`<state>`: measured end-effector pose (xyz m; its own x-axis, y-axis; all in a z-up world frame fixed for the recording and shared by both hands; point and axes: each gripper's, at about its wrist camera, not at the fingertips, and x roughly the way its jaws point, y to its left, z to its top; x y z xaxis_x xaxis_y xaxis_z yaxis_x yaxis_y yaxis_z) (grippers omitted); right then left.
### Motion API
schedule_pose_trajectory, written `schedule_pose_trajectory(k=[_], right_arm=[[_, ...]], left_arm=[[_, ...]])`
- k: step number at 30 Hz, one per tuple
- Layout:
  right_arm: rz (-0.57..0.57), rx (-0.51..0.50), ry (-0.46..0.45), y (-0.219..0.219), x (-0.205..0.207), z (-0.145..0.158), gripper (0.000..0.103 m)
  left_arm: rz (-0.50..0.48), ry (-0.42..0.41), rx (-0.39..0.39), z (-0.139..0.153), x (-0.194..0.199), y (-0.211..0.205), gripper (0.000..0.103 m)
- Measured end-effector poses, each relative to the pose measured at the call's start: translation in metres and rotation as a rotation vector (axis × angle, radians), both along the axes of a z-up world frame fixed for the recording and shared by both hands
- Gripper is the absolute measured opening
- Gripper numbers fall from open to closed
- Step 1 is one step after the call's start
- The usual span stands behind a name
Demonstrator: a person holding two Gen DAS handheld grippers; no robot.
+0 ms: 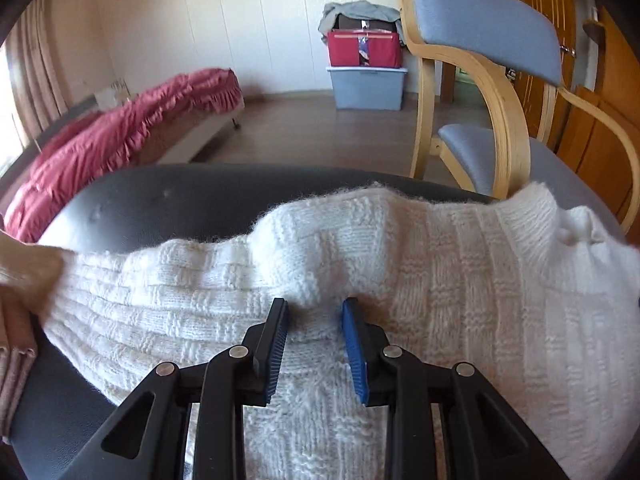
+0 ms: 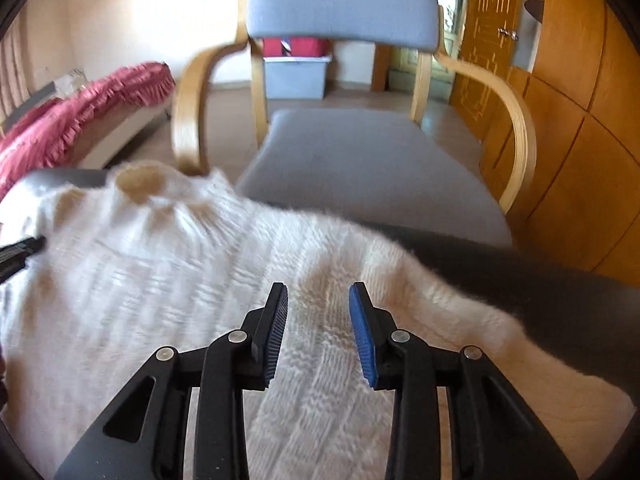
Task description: Fold clothes
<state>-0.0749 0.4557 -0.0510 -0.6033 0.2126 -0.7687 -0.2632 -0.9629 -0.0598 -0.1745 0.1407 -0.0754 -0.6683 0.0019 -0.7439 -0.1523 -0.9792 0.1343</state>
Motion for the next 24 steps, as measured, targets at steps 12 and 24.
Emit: schedule_pose_trajectory(k=[12,24], right_arm=[[-0.068,0.101,-0.013,0.014,0.010,0.004,0.041],[0.015,0.214,-0.023,-0.023,0.015,-0.008,0.053]], left_arm=[[-0.054,0.002,0.043,0.009,0.010,-0.013,0.028],[0.519,-0.006,-0.135,-0.011,-0.074,-0.230,0.028]])
